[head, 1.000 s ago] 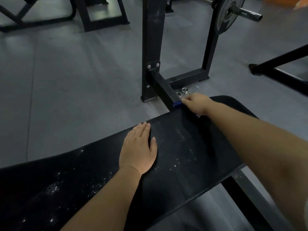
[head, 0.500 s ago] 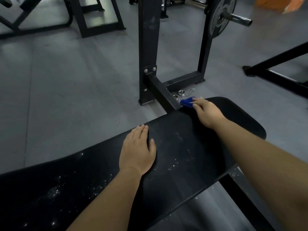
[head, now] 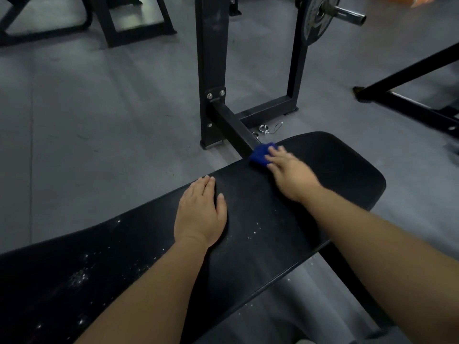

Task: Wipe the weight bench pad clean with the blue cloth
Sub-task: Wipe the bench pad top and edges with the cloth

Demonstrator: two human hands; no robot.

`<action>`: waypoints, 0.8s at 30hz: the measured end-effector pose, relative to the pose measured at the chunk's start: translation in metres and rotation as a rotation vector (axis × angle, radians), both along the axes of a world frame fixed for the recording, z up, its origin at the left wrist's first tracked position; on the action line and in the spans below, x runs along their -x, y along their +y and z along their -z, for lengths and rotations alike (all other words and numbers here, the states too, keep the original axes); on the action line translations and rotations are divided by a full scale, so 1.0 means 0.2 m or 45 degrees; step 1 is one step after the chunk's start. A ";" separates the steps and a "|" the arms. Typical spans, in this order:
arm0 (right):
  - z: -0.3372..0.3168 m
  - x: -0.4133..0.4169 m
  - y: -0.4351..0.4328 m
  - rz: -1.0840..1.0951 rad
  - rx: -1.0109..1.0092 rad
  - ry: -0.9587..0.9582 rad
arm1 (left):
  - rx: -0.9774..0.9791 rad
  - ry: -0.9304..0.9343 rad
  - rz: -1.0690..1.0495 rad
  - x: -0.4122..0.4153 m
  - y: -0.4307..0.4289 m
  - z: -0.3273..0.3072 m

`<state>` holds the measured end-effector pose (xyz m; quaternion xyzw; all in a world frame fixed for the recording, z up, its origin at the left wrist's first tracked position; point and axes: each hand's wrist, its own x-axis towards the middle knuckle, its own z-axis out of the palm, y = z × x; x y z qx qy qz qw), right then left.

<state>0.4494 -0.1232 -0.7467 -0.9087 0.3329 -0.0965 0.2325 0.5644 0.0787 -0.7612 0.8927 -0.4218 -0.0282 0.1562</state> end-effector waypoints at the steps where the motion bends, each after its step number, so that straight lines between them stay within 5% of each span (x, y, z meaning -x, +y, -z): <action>1: 0.00 0.07 -0.06 0.110 0.016 0.014 | 0.004 0.003 0.002 0.00 0.00 0.00; 4: 0.01 0.14 -0.05 0.267 0.251 0.167 | 0.016 0.003 0.007 -0.01 -0.01 0.01; 7: -0.02 0.00 0.11 0.143 0.482 0.230 | 0.017 -0.002 0.015 0.00 0.00 0.00; 13: -0.01 -0.03 0.36 -0.334 0.212 0.079 | 0.000 -0.028 0.061 0.00 0.00 0.00; 19: -0.01 0.25 0.07 0.227 0.184 0.039 | 0.025 0.002 0.076 -0.01 0.00 0.02; 24: 0.04 0.04 0.17 0.632 0.150 0.071 | 0.045 0.019 0.067 -0.01 -0.01 0.02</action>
